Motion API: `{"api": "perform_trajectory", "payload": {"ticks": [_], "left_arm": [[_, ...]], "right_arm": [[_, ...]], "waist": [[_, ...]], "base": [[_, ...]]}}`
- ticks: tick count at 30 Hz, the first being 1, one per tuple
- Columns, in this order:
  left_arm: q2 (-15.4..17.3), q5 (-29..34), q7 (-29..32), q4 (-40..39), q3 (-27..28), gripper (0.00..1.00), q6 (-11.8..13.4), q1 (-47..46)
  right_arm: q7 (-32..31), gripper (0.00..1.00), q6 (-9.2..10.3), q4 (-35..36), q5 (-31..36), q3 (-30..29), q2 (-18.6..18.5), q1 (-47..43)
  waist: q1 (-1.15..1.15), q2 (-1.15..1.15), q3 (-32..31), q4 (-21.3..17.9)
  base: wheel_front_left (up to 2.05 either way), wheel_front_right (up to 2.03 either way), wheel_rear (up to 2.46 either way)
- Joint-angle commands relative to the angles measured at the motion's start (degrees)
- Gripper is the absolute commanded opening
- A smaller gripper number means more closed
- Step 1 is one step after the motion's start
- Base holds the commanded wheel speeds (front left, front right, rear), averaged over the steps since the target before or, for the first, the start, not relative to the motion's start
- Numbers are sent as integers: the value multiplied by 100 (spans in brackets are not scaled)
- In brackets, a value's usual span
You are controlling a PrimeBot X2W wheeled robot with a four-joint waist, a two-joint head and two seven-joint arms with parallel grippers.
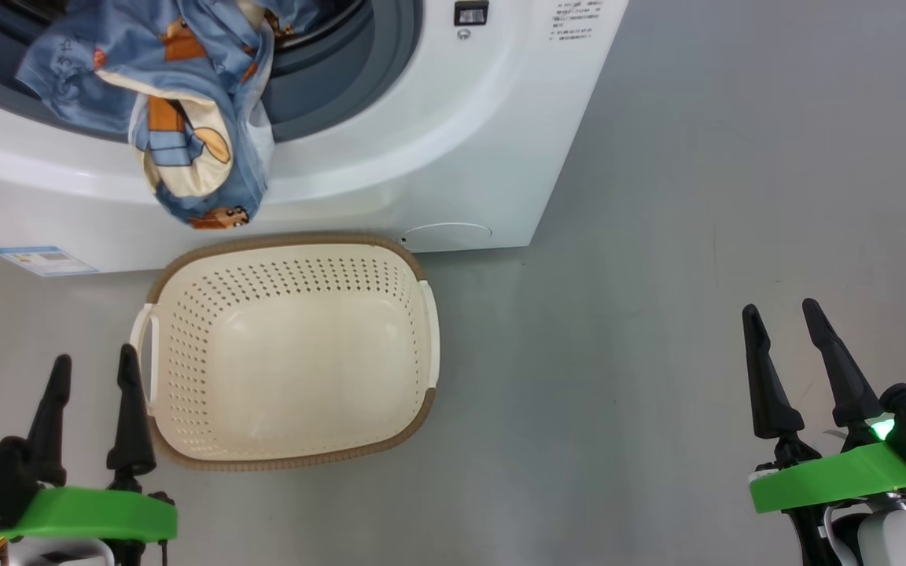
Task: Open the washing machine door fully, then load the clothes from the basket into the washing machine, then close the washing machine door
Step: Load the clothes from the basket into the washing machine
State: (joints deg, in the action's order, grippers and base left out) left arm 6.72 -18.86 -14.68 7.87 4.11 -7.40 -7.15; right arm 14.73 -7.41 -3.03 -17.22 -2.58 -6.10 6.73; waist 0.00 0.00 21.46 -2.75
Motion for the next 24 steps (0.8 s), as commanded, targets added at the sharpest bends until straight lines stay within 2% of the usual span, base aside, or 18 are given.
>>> {"api": "perform_trajectory", "payload": {"ticks": [1, 13, 24], "left_arm": [[172, -1, -32, -44, 129, 100, -9, -159], [398, -260, -32, 533, -140, 100, -9, -938], [907, -583, -32, 1460, -666, 100, -9, -2105]], "right_arm": [[27, 100, -8, 149, -13, 146, -64, -43], [27, 100, -8, 199, 12, 186, 13, 109], [27, 100, -8, 237, 44, 287, 127, 443]], "waist": [[0, 0, 44, -22], [0, 0, 401, -96], [0, 0, 953, -285]], "base": [[0, 0, 0], [0, 0, 0], [0, 0, 0]]}}
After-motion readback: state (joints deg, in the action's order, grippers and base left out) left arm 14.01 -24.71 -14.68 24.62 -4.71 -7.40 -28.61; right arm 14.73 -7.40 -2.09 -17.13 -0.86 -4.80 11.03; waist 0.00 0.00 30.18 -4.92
